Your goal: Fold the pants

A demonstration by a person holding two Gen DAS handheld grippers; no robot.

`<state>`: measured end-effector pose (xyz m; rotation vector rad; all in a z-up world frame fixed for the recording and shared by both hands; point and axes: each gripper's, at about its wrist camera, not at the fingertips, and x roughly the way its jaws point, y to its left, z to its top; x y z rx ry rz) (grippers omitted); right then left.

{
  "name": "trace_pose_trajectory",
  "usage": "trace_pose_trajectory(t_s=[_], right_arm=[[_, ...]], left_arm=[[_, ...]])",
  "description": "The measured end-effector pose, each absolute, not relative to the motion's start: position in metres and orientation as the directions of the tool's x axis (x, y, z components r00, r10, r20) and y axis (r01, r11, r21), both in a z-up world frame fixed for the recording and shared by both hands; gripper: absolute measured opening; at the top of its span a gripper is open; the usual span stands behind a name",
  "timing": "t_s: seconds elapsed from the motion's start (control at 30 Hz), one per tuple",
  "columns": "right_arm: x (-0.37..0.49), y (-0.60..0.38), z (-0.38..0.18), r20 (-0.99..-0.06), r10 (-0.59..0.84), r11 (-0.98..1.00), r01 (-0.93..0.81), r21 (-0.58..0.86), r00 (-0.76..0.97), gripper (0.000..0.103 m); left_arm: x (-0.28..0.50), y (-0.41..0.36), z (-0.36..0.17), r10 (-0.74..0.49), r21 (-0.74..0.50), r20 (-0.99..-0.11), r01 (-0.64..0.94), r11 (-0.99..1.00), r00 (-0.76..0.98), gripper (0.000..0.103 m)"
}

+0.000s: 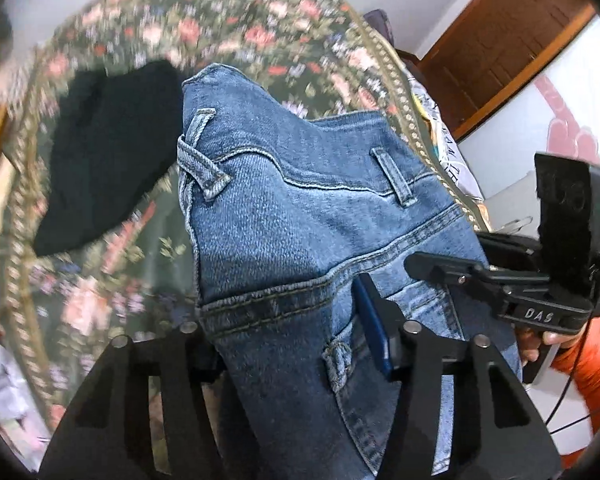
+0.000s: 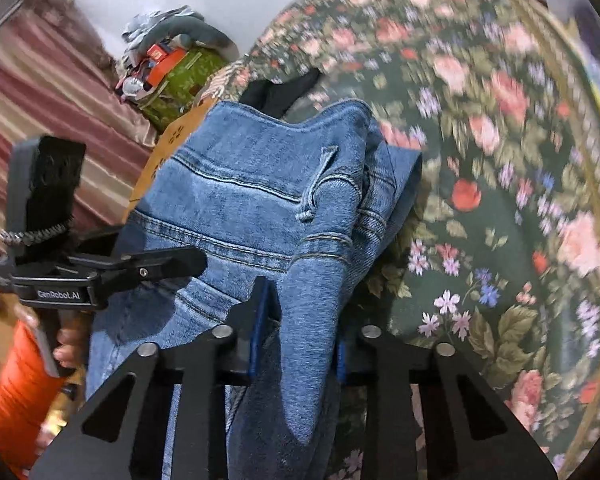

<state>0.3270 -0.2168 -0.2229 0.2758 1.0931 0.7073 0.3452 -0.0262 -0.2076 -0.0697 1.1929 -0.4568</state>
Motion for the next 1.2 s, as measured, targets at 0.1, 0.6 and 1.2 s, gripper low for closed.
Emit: trace_pose_trajectory(t_s=[0.1,0.6,1.2], right_arm=[[0.321,-0.216,-0.196,-0.677,0.664,0.738,-0.424,0.526,0.317,0.019],[0.335,-0.160,-0.038,-0.455,0.701,0.712,-0.577,0.401,0.548,0.018],[0.451,-0.074,-0.120,-0.608,0.627,0.766,-0.527,0.368,0.487,0.018]], left_arm=[[0.333,-0.022,-0.175,-0.369,-0.245,-0.850,0.337,0.909,0.376,0.052],[0.337,0.041,-0.014,-0.300,-0.150,-0.608,0.265,0.953,0.735,0.049],[0.456,0.115,-0.117,-0.247,-0.199,-0.673,0.151,0.968,0.697,0.049]])
